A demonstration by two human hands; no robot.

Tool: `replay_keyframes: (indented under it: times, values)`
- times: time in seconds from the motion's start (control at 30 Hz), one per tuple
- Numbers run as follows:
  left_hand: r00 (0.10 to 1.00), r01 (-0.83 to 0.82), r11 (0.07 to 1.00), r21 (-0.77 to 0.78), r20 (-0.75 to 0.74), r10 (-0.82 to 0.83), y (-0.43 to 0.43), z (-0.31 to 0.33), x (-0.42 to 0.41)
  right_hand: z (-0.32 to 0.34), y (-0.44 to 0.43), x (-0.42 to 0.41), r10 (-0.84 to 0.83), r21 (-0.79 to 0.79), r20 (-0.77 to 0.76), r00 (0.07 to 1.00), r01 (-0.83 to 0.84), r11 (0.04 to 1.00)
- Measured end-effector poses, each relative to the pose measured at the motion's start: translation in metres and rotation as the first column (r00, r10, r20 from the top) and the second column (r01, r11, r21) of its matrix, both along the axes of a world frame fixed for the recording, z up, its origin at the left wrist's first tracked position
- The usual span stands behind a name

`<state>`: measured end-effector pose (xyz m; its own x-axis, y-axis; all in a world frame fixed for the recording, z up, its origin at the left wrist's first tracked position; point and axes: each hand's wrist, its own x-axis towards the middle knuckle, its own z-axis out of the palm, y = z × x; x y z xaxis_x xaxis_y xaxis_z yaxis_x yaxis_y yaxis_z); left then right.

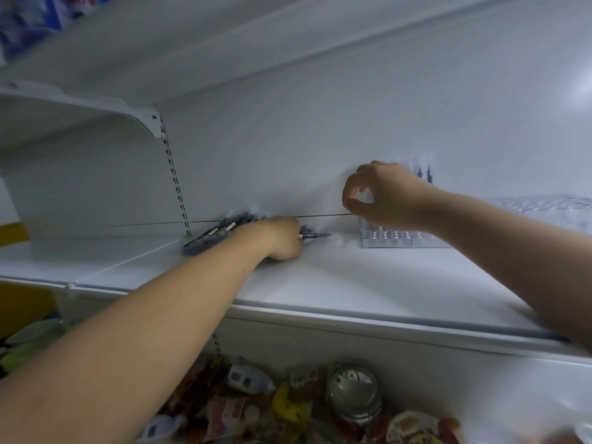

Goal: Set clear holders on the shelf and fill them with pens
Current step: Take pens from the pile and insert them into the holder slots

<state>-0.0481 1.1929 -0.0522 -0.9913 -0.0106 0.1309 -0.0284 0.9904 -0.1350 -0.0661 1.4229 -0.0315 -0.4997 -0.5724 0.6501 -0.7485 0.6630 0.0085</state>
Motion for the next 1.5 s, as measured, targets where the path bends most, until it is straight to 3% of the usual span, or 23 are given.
replay_keyframes:
  times: [0.1, 0.2, 0.27, 0.37, 0.5, 0.63, 0.9, 1.03, 1.27, 1.37, 1.5]
  values:
    - [0.998, 0.038, 0.982, 0.183, -0.046, -0.03, -0.01, 0.005, 0.001, 0.004, 0.004, 0.002, -0.002, -0.035, -0.012, 1.0, 0.001, 0.999]
    - [0.985, 0.143, 0.864, 0.483, -0.157, -0.075, -0.016, 0.01, 0.0, 0.011, 0.011, 0.003, 0.008, -0.11, -0.016, 1.0, -0.009, 0.994]
    - [0.959, 0.265, 0.739, 0.62, -0.247, -0.137, -0.011, 0.015, 0.001, 0.018, 0.021, 0.003, 0.005, -0.203, -0.011, 1.0, -0.007, 0.979]
    - [0.92, 0.388, 0.467, 0.794, -0.308, -0.241, 0.011, 0.025, 0.006, 0.029, 0.045, -0.002, -0.016, -0.417, -0.045, 0.999, -0.004, 0.909]
    - [0.858, 0.456, 0.286, 0.843, -0.331, -0.392, 0.058, 0.042, 0.001, 0.039, 0.086, -0.013, 0.063, -0.696, 0.054, 0.997, -0.008, 0.718]
    - [0.786, 0.486, 0.152, 0.861, -0.354, -0.507, 0.112, 0.059, -0.02, 0.042, 0.112, -0.022, 0.274, -0.836, 0.175, 0.946, -0.005, 0.549]
    - [0.725, 0.454, 0.005, 0.891, -0.366, -0.583, 0.157, 0.054, -0.052, 0.038, 0.125, -0.037, 0.379, -0.91, 0.218, 0.899, 0.047, 0.412]
    - [0.703, 0.502, -0.058, 0.863, -0.446, -0.553, 0.154, 0.039, -0.056, 0.032, 0.121, -0.036, 0.469, -0.865, 0.322, 0.822, 0.054, 0.498]
    - [0.686, 0.531, -0.104, 0.841, -0.498, -0.53, 0.149, 0.028, -0.049, 0.026, 0.114, -0.033, 0.434, -0.761, 0.454, 0.778, 0.085, 0.643]
    - [0.692, 0.521, -0.116, 0.846, -0.498, -0.523, 0.147, 0.026, -0.048, 0.022, 0.108, -0.033, 0.431, -0.764, 0.45, 0.782, 0.088, 0.639]
    - [0.705, 0.546, -0.057, 0.836, -0.495, -0.508, 0.143, 0.024, -0.05, 0.018, 0.102, -0.033, 0.44, -0.805, 0.406, 0.801, 0.085, 0.588]
